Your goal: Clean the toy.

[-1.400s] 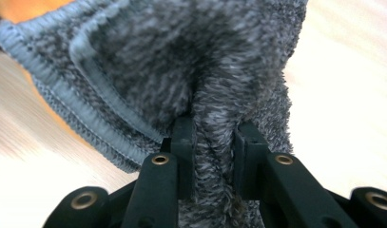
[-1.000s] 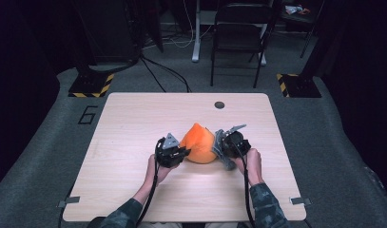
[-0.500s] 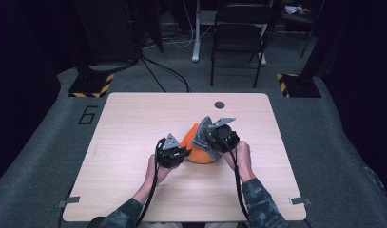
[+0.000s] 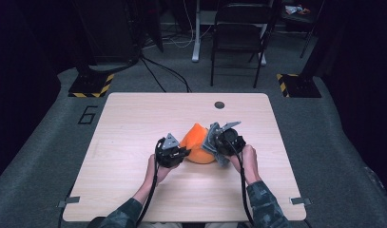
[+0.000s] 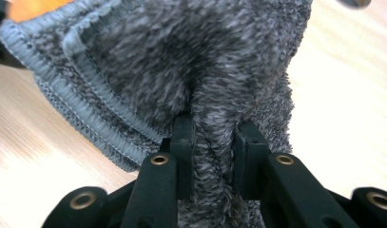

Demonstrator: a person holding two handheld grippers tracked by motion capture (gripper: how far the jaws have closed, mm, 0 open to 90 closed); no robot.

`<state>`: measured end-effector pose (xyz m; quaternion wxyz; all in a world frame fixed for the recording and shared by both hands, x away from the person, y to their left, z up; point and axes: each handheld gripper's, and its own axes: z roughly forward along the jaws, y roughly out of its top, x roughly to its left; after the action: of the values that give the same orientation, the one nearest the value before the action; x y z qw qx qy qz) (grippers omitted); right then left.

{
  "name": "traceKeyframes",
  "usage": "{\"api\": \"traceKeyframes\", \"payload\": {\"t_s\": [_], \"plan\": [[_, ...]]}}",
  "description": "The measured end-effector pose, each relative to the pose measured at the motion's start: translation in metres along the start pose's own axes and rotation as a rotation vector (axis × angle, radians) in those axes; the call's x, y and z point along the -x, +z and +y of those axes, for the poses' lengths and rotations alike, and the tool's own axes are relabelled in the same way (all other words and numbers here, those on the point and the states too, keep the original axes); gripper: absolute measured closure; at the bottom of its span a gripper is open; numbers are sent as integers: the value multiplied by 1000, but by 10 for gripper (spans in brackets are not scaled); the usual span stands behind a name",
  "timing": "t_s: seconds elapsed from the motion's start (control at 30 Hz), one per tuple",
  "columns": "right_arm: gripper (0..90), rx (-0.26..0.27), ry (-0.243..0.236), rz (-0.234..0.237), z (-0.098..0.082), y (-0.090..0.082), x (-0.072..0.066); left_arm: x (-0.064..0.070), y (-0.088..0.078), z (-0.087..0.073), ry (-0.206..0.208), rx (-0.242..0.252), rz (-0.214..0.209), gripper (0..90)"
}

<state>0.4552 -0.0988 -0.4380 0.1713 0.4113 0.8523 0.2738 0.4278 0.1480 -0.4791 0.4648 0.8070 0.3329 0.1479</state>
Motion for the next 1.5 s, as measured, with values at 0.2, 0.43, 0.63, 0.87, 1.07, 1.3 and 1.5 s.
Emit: {"api": "traceKeyframes", "payload": {"t_s": [0.2, 0.43, 0.63, 0.87, 1.07, 1.3, 1.5], "plan": [[735, -58, 41, -5, -9, 12, 9, 0, 0, 0, 0, 1, -1, 805], [733, -118, 60, -18, -17, 26, 15, 0, 0, 0, 4, 1, 1, 805], [734, -50, 55, -32, -7, 3, 16, 0, 0, 0, 7, 1, 6, 805], [735, 14, -8, -2, 13, -13, -2, 1, 0, 0, 10, 7, 8, 791], [740, -12, 9, -11, 12, 2, 0, -1, -2, 2, 16, 12, 24, 654], [740, -10, 6, -13, 12, 3, 3, 0, 1, 1, 64, -11, 66, 492], [739, -3, -1, -16, 11, 3, 1, 3, 5, -4, 71, -6, 61, 714]]}}
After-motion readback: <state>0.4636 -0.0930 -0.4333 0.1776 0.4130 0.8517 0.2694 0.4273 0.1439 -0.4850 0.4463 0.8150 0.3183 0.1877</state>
